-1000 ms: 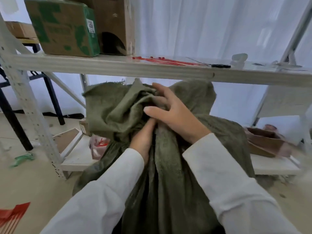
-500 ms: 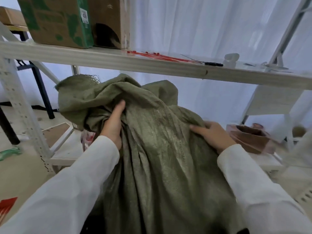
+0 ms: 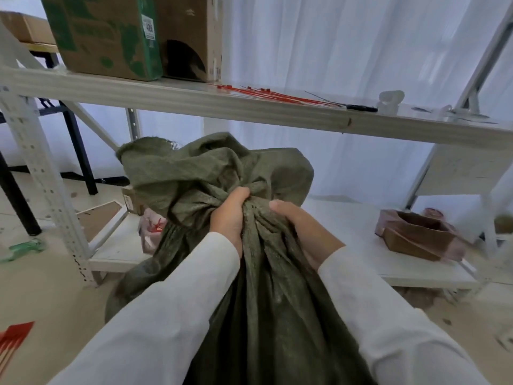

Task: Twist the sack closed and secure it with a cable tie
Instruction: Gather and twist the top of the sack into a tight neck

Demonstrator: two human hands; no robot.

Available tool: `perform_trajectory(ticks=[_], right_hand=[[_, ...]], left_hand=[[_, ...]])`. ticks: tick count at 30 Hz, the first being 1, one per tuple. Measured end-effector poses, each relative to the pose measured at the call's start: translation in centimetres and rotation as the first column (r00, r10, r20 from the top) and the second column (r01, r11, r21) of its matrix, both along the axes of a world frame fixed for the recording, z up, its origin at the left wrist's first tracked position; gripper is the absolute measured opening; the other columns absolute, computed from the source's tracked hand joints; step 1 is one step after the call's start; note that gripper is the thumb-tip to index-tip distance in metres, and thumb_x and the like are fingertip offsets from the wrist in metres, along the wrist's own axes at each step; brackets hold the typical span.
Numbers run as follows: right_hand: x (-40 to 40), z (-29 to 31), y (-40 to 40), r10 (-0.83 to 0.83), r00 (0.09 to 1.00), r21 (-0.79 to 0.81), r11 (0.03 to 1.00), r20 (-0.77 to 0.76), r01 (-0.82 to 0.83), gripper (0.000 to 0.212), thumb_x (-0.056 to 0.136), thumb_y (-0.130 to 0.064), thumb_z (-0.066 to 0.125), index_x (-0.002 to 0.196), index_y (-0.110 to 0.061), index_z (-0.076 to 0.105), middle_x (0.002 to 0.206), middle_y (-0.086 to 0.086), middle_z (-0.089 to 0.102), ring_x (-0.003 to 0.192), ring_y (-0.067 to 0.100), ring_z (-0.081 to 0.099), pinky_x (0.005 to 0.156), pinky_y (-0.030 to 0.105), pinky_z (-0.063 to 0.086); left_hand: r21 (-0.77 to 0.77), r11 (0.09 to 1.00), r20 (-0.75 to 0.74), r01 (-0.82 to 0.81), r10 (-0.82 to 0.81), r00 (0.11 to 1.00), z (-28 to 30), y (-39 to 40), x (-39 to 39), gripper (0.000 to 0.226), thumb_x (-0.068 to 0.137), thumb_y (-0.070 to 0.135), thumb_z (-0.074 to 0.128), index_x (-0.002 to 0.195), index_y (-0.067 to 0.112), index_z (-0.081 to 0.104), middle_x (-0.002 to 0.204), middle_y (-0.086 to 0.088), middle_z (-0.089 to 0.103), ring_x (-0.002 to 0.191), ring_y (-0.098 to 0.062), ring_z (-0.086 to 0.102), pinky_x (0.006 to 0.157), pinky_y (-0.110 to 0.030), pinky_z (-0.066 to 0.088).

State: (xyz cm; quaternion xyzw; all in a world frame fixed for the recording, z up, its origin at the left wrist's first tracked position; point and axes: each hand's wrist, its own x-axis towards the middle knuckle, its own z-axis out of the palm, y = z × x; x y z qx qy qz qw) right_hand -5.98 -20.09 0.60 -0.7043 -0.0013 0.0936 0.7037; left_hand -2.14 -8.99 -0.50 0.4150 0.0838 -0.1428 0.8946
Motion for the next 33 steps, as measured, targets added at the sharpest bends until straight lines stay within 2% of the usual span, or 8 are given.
perform_trajectory(ticks=[4,7,14,21,25,28,30,33], right_hand=[[0.2,-0.2,-2.5,-0.089,0.984,-0.104,0.992,-0.155,0.073,0.058,0.086,-0.064,0.043,0.086,-0.015,0.072,0.087,0.006,0.072,0.088,0.022,0.065,0.088,0.034,0.048],[0.8,-0.4,-3.9,-0.233,0.960,-0.291,0.939,-0.153,0.182,0.086,0.068,-0.084,0.042,0.118,-0.016,0.060,0.111,0.002,0.066,0.105,0.021,0.059,0.106,0.040,0.039],[1.6,1.3,-2.1,-0.171,0.984,0.383,0.906,-0.056,0.180,0.047,0.081,-0.044,0.059,0.111,-0.009,0.067,0.106,0.013,0.072,0.097,0.025,0.069,0.089,0.040,0.052],[0.8,6.5,-5.8,-0.534,0.815,0.838,0.533,0.225,0.117,0.021,0.086,-0.009,0.045,0.085,-0.012,0.066,0.086,0.004,0.072,0.086,0.019,0.066,0.091,0.032,0.050],[-0.7,8.7,-4.7,-0.475,0.824,0.841,0.541,0.309,-0.004,0.019,0.071,-0.008,0.050,0.077,-0.009,0.068,0.082,0.006,0.072,0.079,0.019,0.069,0.079,0.028,0.055],[-0.4,9.2,0.2,-0.293,0.870,0.653,0.756,0.397,-0.044,0.027,0.083,-0.007,0.043,0.069,-0.011,0.065,0.065,0.001,0.067,0.067,0.012,0.064,0.070,0.023,0.054],[0.0,8.8,3.1,-0.050,0.864,0.238,0.968,0.501,-0.082,0.026,0.080,-0.005,0.052,0.060,-0.014,0.065,0.055,-0.008,0.064,0.059,0.003,0.060,0.062,0.016,0.050],[0.5,7.8,4.5,0.306,0.835,-0.275,0.942,0.457,-0.194,0.010,0.080,-0.010,0.058,0.077,-0.005,0.067,0.071,-0.003,0.069,0.072,0.006,0.065,0.069,0.018,0.052]], left_hand=[[-0.037,0.996,0.033,-0.082,0.083,0.996,1.0,0.7,0.0,0.042,0.081,0.030,0.061,0.114,0.003,0.062,0.097,-0.017,0.070,0.081,-0.030,0.069,0.066,-0.037,0.057],[-0.001,0.997,0.151,0.081,-0.079,0.985,1.8,1.0,-1.1,0.028,0.087,0.028,0.051,0.085,0.005,0.067,0.073,-0.011,0.071,0.062,-0.023,0.069,0.060,-0.029,0.055],[0.151,0.924,0.235,0.353,-0.380,0.895,2.4,0.9,-2.9,0.025,0.078,0.028,0.053,0.082,0.008,0.069,0.072,-0.009,0.074,0.064,-0.019,0.071,0.061,-0.026,0.057],[0.510,0.855,0.295,-0.094,-0.070,0.953,0.9,2.3,-1.4,0.058,0.073,0.036,0.075,0.122,0.011,0.057,0.116,-0.001,0.065,0.103,-0.020,0.062,0.093,-0.031,0.045],[0.628,0.775,0.415,-0.070,-0.257,0.873,1.2,3.0,-2.0,0.035,0.073,0.032,0.075,0.104,0.029,0.057,0.100,0.016,0.062,0.090,-0.001,0.058,0.089,-0.020,0.039],[0.595,0.797,0.411,0.100,-0.409,0.814,1.3,2.1,-2.5,0.026,0.067,0.030,0.079,0.085,0.031,0.061,0.088,0.025,0.064,0.080,0.010,0.060,0.078,-0.015,0.045],[0.504,0.856,0.443,0.116,-0.371,0.816,1.1,1.2,-2.9,0.018,0.072,0.023,0.075,0.085,0.029,0.064,0.083,0.025,0.068,0.079,0.010,0.064,0.080,-0.016,0.047],[0.391,0.920,0.479,0.036,-0.236,0.845,0.9,0.5,-2.8,0.024,0.072,0.025,0.073,0.095,0.029,0.065,0.098,0.021,0.068,0.094,0.005,0.063,0.090,-0.021,0.048]])
